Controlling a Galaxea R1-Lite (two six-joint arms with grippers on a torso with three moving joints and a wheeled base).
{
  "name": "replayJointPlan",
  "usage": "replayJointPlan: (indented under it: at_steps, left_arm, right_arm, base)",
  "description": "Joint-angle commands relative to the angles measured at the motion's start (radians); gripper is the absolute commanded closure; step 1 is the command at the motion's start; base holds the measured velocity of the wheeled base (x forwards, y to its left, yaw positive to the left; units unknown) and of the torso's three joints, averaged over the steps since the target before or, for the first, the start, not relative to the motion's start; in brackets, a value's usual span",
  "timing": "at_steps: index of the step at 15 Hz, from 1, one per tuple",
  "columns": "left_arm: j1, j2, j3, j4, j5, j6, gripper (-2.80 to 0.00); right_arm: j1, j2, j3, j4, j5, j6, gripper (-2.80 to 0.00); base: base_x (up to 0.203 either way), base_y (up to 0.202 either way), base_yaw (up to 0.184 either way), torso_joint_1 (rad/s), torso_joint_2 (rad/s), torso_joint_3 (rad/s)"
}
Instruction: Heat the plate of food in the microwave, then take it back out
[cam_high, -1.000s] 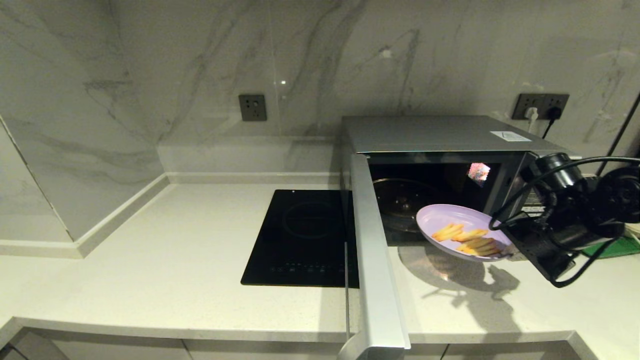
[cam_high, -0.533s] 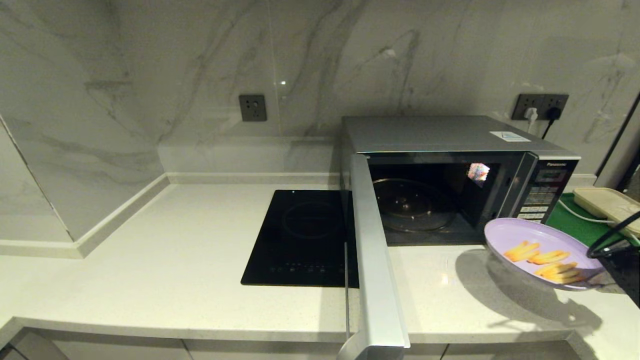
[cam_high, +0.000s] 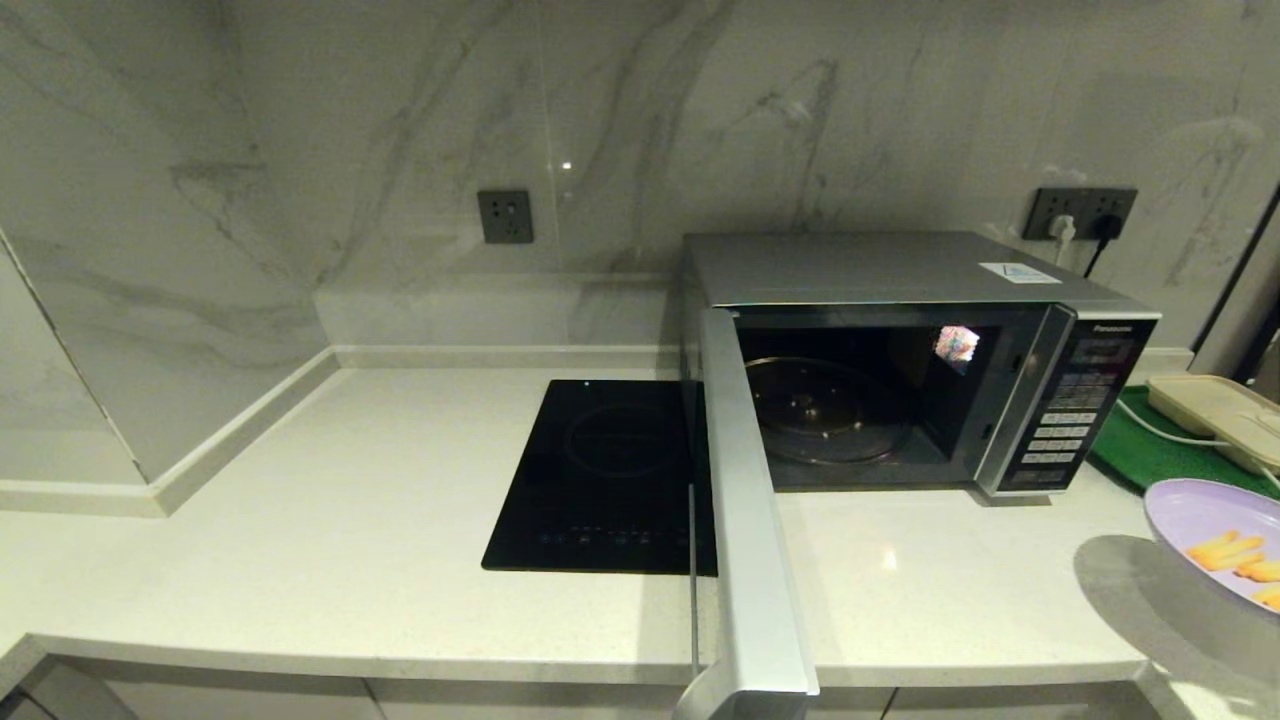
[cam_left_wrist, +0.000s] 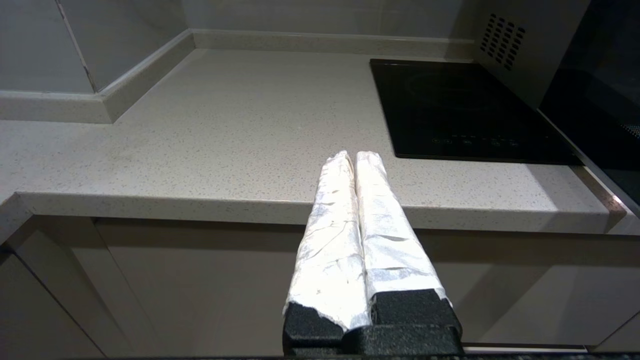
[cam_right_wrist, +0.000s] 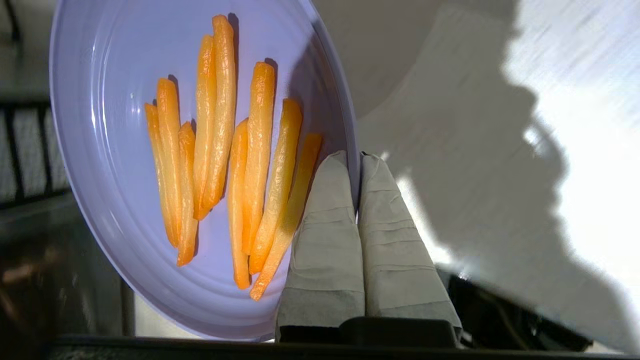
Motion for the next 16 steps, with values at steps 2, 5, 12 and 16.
replayJointPlan:
  at_steps: [2, 5, 12, 16]
  left_arm:
    - [0.0, 0.0, 0.0, -0.001, 0.0, 0.0, 0.0]
    - [0.0, 0.0, 0.0, -0.001, 0.0, 0.0, 0.0]
    - [0.0, 0.0, 0.0, -0.001, 0.0, -0.001, 0.0]
    - [0.0, 0.0, 0.0, -0.001, 0.0, -0.001, 0.0]
  right_arm:
    - [-0.118, 0.17, -0.005, -0.063, 0.029, -0.07, 0.0]
    - [-0.132, 0.278, 0.001, -0.159, 0.03, -0.081, 0.0]
    - [-0.151, 0.4, -0.03, -0.246, 0.029, -0.102, 0.0]
    - [-0.151, 0.414, -0.032, -0.247, 0.027, -0.103, 0.0]
  base:
    - [0.0, 0.0, 0.0, 0.0, 0.0, 0.0]
    - [0.0, 0.0, 0.0, 0.0, 0.0, 0.0]
    - [0.0, 0.0, 0.0, 0.0, 0.0, 0.0]
    - [0.0, 0.0, 0.0, 0.0, 0.0, 0.0]
